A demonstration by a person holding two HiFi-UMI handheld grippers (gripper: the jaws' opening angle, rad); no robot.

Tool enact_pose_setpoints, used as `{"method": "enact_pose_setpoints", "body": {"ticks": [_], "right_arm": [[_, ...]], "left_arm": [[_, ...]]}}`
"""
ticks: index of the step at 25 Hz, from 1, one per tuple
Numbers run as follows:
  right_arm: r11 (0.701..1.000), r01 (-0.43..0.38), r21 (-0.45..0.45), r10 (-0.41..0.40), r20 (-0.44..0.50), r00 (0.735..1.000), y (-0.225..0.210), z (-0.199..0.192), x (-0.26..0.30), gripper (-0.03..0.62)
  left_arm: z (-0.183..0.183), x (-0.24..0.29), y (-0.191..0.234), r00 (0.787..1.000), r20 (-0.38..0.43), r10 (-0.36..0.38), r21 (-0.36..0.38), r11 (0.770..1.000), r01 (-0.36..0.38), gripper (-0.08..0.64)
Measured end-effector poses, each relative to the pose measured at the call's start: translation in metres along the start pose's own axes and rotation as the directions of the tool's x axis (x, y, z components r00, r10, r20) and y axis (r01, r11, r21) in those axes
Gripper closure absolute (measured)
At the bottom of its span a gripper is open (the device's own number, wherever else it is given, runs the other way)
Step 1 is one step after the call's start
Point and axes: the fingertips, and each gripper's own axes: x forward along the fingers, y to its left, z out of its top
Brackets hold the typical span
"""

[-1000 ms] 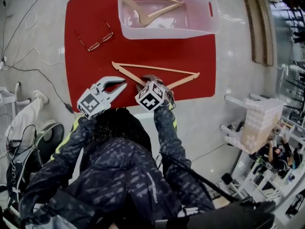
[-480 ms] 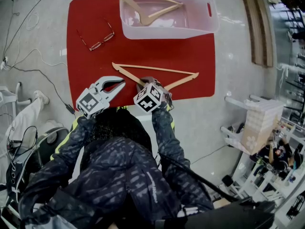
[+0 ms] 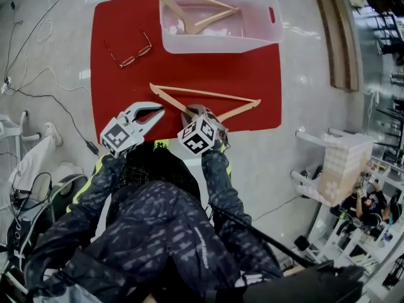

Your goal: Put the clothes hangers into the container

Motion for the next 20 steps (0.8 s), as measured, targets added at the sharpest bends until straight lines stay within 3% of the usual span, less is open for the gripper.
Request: {"method": "enact_pose_setpoints", "body": {"ticks": [8, 14, 20], "right_arm": [[0.995, 0.099, -0.005, -0.099, 0.051, 0.994, -0.013, 0.020, -0.028, 0.509], [0.987, 0.160, -0.003, -0.159, 0.100, 0.982, -0.010, 0.022, -0.082, 0.509], [0.981, 0.194, 0.008, -0.193, 0.143, 0.971, 0.001, 0.006, -0.112, 0.509]], "left_arm": [[0.025, -0.003, 0.000, 1.000, 0.017, -0.014, 0.025, 1.000, 0.014, 0.546], [0.059, -0.007, -0.033, 1.000, 0.020, -0.009, 0.057, 0.998, 0.008, 0.546], [0.060, -0.004, -0.068, 1.000, 0.029, -0.013, 0.083, 0.996, 0.011, 0.546]]}}
